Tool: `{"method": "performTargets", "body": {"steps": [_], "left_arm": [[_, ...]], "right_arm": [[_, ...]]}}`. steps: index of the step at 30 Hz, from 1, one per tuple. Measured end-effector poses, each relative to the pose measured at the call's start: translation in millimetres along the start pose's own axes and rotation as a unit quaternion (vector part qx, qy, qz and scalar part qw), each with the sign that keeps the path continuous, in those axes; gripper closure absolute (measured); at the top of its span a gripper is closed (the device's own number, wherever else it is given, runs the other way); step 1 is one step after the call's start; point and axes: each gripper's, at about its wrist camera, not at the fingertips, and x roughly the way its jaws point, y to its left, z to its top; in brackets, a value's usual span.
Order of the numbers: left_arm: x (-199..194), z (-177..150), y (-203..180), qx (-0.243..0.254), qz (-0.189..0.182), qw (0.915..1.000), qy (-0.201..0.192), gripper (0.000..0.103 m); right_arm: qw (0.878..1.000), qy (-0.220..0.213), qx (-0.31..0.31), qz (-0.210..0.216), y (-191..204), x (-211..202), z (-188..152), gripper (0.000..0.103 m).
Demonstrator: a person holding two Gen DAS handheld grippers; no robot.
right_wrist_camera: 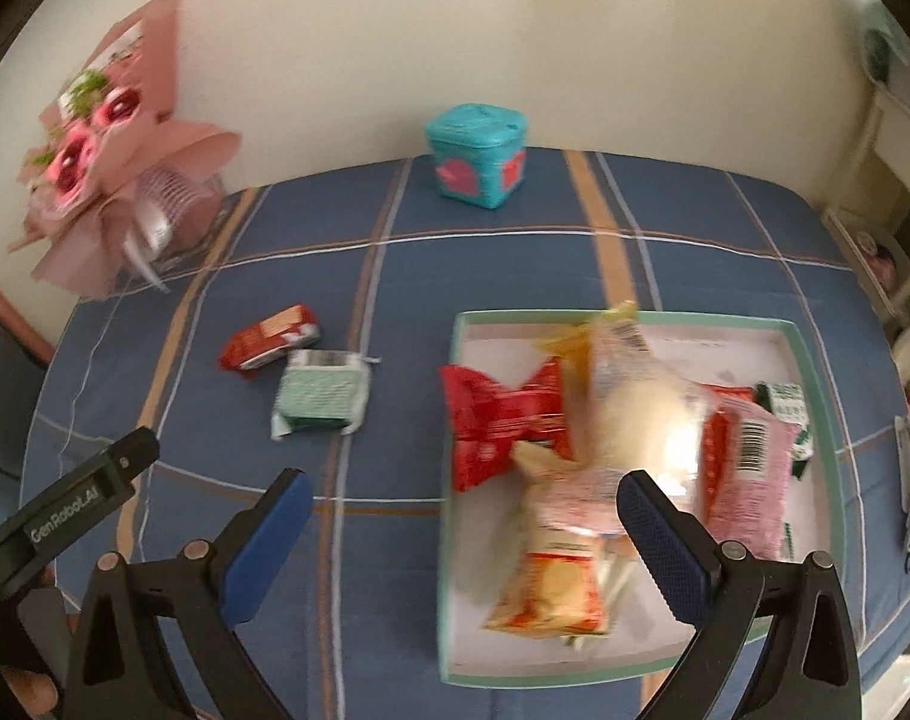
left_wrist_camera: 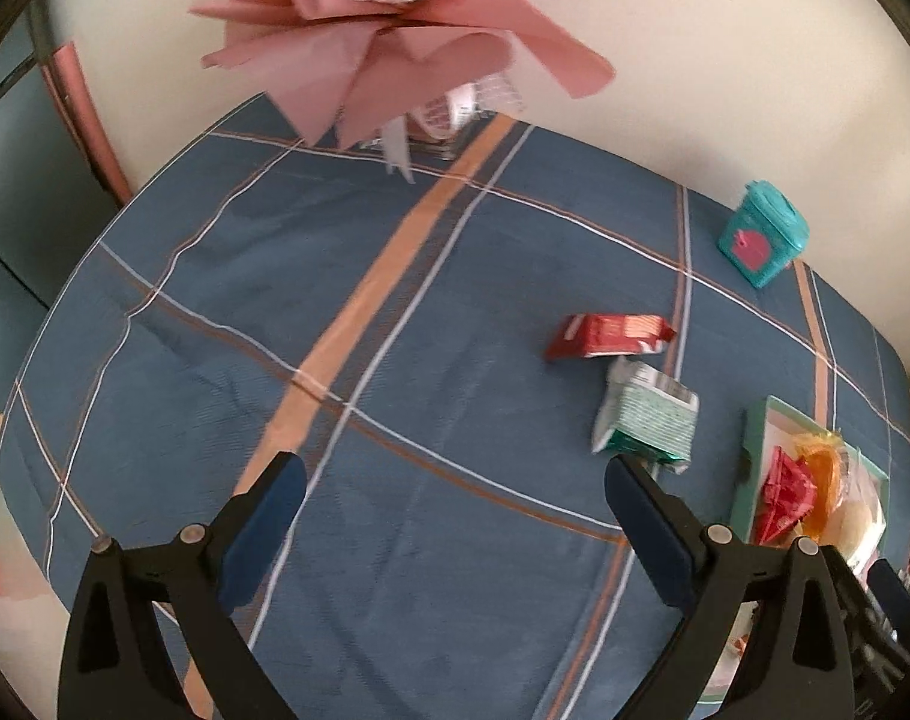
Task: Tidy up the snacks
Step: 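Withdraw both open tools from the tray toward the remaining snacks, then grasp the red packet with the left tool while the right tool grasps the green biscuit packet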
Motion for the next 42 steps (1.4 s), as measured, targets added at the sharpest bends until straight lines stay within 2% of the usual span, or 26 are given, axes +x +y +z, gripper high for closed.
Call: {"method": "performTargets", "body": {"steps": [7, 15, 21, 30, 32, 36, 42], "left_arm": [[5, 3, 15, -0.013, 0.004, 0.9999, 0.005, 0.003], [24, 8, 12, -0.008, -0.002, 0.9996, 0.025, 0.003], [36, 23, 11, -0.003, -0.006, 0.9998, 0.021, 0.003], [54, 48, 15, -0.008, -0.025, 0.9995, 0.014, 0.003], [60, 53, 13, -0.006, -0.033, 0.9993, 0.018, 0.003], [66, 62, 0, 0.007, -0.079, 0.9966, 0.023, 0.003], [78, 75, -38, 0.079, -0.108, 0.9905, 0.032, 0.003]], "right_arm": [[1.0, 0.006, -0.021, 0.014, 25, 9, -4, 0.0], [0.999, 0.005, -0.037, 0.037, 44, 25, 0, 0.0], [0.998, 0.009, -0.046, 0.051, 59, 45, 7, 0.0], [0.997, 0.017, -0.062, 0.048, 75, 78, 20, 0.003], [0.997, 0.021, -0.063, 0.048, 78, 88, 23, 0.003], [0.997, 0.03, -0.061, 0.042, 79, 108, 27, 0.004], [0.997, 0.041, -0.052, 0.047, 77, 131, 31, 0.005]]}}
